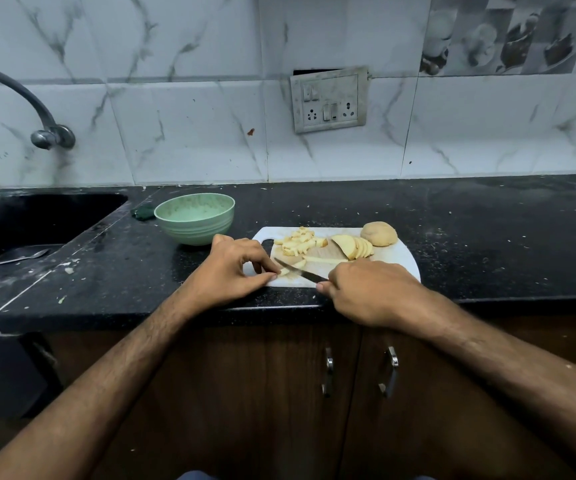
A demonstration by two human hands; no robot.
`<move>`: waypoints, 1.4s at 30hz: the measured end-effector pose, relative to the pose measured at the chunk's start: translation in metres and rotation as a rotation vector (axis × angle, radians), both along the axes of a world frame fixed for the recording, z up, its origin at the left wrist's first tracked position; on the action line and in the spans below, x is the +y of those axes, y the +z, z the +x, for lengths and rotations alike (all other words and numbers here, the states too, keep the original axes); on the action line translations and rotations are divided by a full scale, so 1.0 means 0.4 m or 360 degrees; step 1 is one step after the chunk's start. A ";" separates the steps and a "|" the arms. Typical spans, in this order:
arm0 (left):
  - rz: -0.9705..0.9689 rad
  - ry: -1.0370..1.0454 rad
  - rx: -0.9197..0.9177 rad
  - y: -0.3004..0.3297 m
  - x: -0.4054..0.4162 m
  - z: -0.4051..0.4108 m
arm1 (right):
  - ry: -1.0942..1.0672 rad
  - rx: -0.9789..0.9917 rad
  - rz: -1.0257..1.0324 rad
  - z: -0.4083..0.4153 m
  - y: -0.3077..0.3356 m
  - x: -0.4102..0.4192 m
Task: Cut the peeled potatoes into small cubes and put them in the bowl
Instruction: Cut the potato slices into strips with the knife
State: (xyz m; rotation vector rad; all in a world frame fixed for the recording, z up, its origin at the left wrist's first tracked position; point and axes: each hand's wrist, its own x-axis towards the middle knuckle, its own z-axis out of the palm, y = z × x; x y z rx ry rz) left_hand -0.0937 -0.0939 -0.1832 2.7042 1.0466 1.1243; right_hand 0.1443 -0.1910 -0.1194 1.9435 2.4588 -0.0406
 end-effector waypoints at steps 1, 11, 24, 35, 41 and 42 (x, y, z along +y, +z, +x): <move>-0.0015 -0.0009 -0.0004 0.000 0.000 0.000 | 0.0009 -0.0005 -0.0007 -0.004 -0.004 -0.004; -0.0132 0.0009 -0.0050 0.010 -0.011 -0.002 | -0.0013 0.0056 0.0090 -0.034 -0.023 0.027; -0.0302 -0.0014 -0.0233 0.028 -0.032 0.013 | 0.0054 0.0090 0.0027 -0.025 -0.040 0.016; -0.0341 -0.0044 -0.0284 0.023 -0.027 0.013 | 0.0122 0.0187 -0.0092 0.024 0.007 0.055; -0.0317 -0.0027 -0.0263 0.016 -0.004 0.018 | 0.0066 0.0660 -0.0316 0.117 0.037 0.121; -0.0318 -0.0021 -0.0245 0.014 0.000 0.018 | 0.0088 0.0603 -0.0281 0.119 0.033 0.125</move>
